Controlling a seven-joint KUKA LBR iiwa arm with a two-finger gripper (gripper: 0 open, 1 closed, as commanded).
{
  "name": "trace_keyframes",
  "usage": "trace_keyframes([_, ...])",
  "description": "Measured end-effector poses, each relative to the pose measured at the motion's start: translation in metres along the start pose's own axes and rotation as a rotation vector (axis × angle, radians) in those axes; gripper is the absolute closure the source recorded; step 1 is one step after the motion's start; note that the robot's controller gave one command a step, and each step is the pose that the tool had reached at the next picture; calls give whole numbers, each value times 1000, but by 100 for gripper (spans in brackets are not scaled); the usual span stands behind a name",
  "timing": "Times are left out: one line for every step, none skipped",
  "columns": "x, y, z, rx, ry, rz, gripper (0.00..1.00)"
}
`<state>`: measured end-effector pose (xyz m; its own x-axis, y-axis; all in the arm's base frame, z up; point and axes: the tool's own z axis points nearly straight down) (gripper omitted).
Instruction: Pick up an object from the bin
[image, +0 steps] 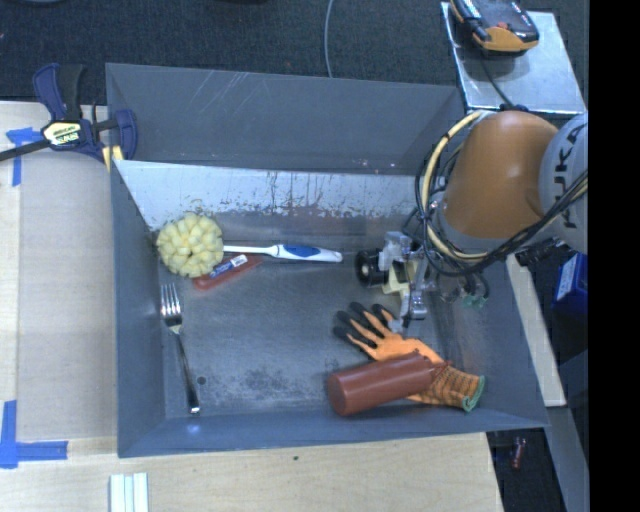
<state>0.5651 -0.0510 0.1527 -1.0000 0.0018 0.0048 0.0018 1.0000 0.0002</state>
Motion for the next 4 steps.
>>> trace_keyframes([-2, 0, -4, 1, -8, -1, 0])
trace_keyframes([-10, 7, 8, 2, -9, -208, 0])
trace_keyframes([-11, 24, 16, 3, -9, -512, 0])
trace_keyframes([-8, 22, 35, 4, -9, -632, 0])
